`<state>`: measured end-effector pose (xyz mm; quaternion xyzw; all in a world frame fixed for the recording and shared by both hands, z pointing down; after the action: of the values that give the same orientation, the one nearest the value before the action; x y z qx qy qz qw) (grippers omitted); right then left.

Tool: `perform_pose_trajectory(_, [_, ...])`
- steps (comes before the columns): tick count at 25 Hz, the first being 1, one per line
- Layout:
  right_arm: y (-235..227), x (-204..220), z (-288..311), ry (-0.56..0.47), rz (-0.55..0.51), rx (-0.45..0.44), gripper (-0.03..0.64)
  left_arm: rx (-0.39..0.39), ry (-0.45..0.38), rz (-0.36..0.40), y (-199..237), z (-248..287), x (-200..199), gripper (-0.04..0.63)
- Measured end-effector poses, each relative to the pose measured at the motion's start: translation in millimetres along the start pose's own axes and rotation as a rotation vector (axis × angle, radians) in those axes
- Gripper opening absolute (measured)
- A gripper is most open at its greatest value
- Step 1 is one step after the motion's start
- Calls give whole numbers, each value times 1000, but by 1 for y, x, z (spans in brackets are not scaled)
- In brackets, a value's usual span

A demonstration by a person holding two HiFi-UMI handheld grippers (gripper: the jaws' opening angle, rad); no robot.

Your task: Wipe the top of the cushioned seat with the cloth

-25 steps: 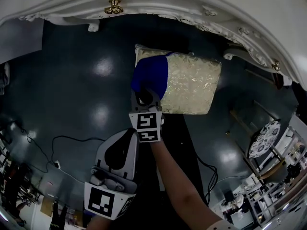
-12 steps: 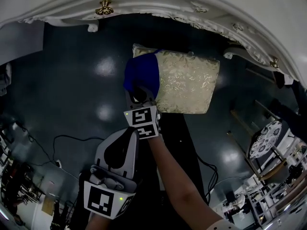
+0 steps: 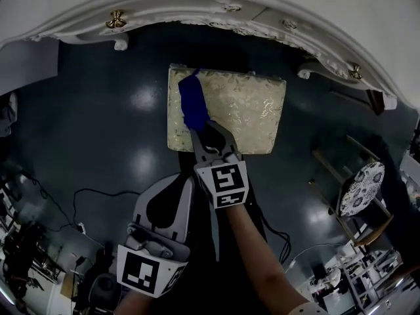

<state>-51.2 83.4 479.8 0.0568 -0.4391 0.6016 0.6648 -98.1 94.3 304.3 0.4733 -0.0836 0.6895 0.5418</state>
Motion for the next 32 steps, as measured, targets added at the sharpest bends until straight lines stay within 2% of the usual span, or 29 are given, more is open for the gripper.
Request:
perform_pose_trajectory(3, [-30, -8, -47, -58, 35, 89, 64, 19, 7, 15, -16, 5, 0, 9])
perform_pose_trajectory(8, [-100, -1, -115, -116, 63, 314, 64, 78, 33, 61, -44, 16, 6, 9])
perform_pose_trajectory(13, [-161, 30, -176, -106, 86, 504, 64, 127, 66, 103, -67, 24, 15, 11])
perform_pose_trajectory(17, [-196, 71, -201, -46, 124, 621, 64, 157, 91, 127, -81, 32, 20, 11])
perform_pose_trajectory(21, [-208, 117, -190, 48, 180, 637, 64, 174, 110, 143, -90, 40, 23, 9])
perform_pose_trajectory(24, [-203, 140, -168, 96, 211, 572, 64, 181, 124, 153, -93, 46, 25, 9])
perform_pose_trajectory(26, [-197, 148, -155, 119, 215, 531, 64, 188, 134, 156, -95, 48, 28, 9])
perform_pose_trajectory(32, [-191, 145, -151, 114, 228, 530, 64, 200, 150, 157, -98, 52, 29, 11])
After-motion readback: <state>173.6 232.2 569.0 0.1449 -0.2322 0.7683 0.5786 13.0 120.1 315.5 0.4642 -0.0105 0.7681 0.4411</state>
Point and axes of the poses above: the fingertips, and each gripper's own axes: z forward along the fingers, y to its left, x out of its underside, the point moved 3 cm from there along -z, backward along the fingers, and after that the axes turned 6 degrees about -x, right-handed, at the moved point
